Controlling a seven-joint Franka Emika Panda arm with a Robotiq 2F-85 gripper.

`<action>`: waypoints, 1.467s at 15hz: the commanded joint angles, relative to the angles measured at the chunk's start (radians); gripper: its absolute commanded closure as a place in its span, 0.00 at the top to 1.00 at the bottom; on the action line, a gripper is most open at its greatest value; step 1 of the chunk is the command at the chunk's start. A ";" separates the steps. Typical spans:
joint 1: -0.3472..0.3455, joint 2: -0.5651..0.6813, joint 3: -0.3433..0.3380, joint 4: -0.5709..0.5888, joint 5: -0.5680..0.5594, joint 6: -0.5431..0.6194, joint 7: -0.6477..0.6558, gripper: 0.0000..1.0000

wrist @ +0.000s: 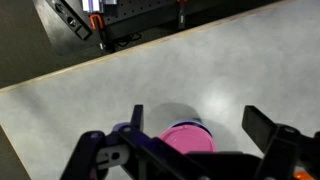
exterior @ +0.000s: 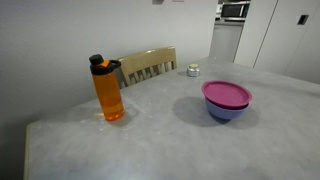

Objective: Take the pink plate from on top of the blue bowl ad place it on the table

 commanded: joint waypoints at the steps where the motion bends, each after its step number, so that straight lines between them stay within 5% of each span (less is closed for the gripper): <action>1: -0.007 0.000 0.005 0.002 0.003 -0.003 -0.004 1.00; 11: -0.009 0.045 0.007 0.012 0.020 0.006 0.011 1.00; 22: 0.001 0.318 0.022 0.103 0.031 0.131 0.038 1.00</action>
